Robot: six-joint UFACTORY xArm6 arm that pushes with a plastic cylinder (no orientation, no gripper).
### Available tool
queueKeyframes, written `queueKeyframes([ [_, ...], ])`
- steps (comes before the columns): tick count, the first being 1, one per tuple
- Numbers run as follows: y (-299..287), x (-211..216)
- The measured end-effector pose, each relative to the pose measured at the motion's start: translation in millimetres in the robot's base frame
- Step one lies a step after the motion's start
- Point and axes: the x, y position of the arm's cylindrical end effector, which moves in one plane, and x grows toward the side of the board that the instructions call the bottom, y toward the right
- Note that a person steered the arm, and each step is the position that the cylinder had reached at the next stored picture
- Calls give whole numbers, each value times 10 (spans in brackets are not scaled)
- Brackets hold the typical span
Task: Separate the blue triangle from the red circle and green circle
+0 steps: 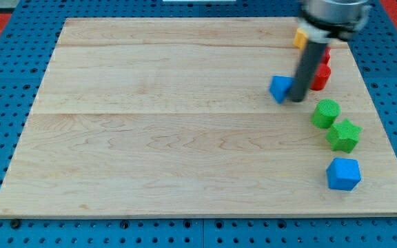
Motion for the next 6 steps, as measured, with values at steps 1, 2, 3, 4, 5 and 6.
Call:
queueKeyframes([
  [1, -490, -85],
  [2, 59, -85],
  [3, 38, -238],
  [4, -417, -501],
  [5, -1157, -584],
  [6, -735, 493],
])
